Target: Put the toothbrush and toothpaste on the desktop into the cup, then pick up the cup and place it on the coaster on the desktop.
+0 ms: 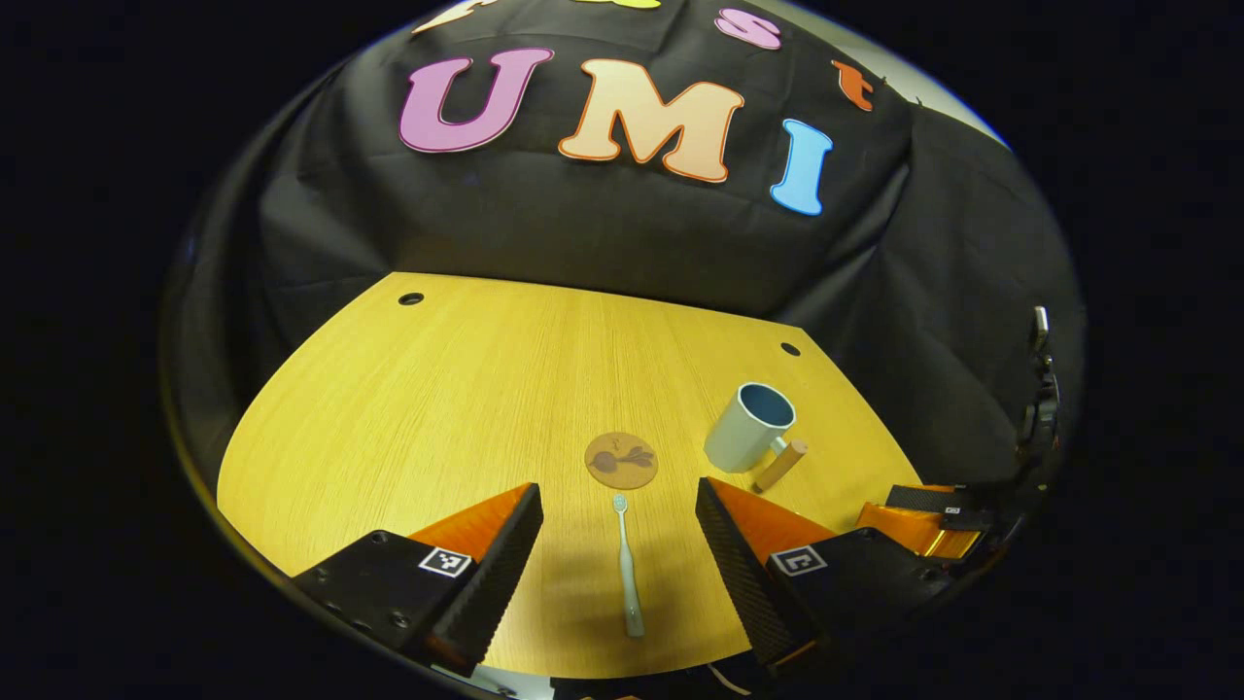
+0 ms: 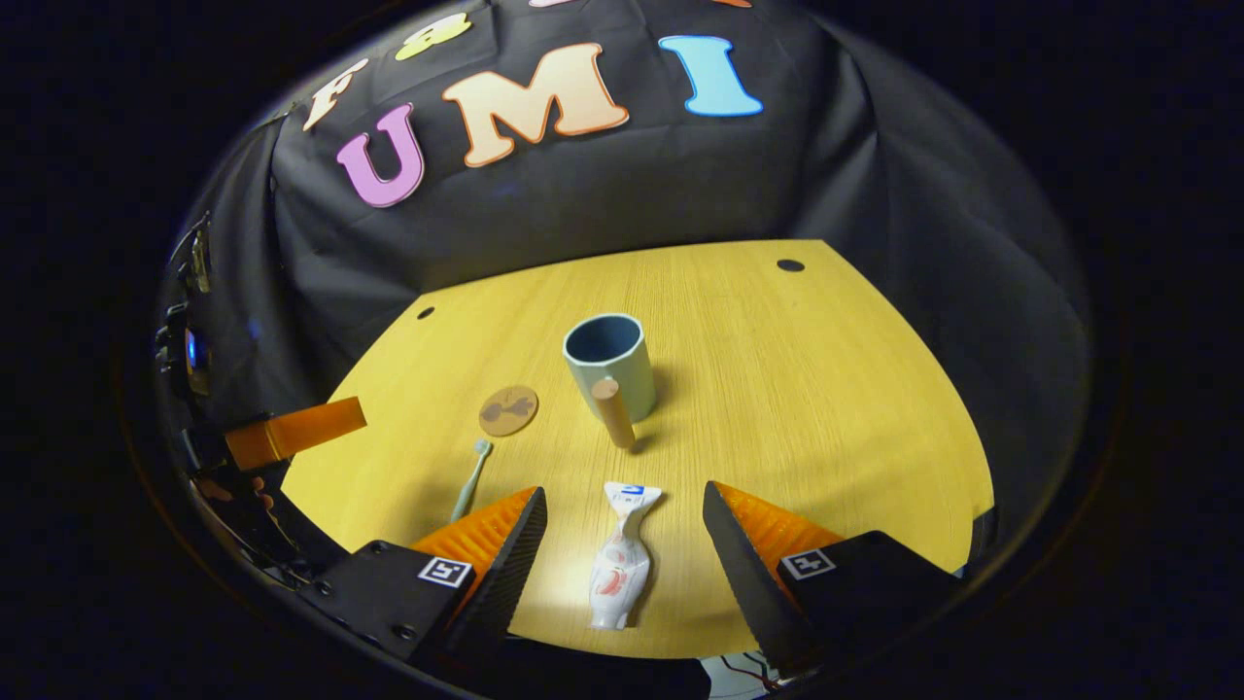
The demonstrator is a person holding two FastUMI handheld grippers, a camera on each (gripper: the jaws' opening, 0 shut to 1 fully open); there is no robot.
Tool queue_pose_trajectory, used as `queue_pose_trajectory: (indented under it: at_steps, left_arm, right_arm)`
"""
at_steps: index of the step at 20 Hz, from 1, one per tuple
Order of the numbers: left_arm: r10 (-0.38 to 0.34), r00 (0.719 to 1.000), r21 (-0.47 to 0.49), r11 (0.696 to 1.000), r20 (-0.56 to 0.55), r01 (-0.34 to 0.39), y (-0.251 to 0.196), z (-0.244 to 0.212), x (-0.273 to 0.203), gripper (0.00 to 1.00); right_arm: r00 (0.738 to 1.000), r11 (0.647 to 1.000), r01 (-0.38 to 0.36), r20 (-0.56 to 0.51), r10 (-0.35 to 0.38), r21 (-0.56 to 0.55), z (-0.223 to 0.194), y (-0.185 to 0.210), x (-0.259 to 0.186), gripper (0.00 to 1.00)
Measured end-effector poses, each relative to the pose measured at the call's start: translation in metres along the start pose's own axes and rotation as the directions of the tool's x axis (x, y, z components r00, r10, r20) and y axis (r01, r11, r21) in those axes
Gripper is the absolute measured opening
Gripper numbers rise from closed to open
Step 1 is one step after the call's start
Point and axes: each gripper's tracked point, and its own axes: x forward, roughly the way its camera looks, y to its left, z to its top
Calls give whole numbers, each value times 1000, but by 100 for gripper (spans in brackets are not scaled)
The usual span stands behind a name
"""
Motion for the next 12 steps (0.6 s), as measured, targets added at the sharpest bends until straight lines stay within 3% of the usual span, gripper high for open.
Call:
queue_pose_trajectory:
  at_steps: [2,9,10,12]
  left_arm:
    - [12,1000,8,1000,-15,-12,5,-6,-2,95]
    - [75,995,-15,997,-61,-76,27,-27,-9,95]
    - [83,994,-19,996,-64,-85,30,-29,-11,95]
    - [102,993,-24,994,-66,-104,36,-31,-15,95]
  right_arm:
    - [999,1000,-7,-50,6,-3,-10,2,7,96]
    - [970,1000,18,-243,-16,6,-42,6,47,99]
    - [964,1000,27,-263,-28,-10,-43,5,51,95]
    - [954,999,40,-295,-46,-28,-48,4,62,99]
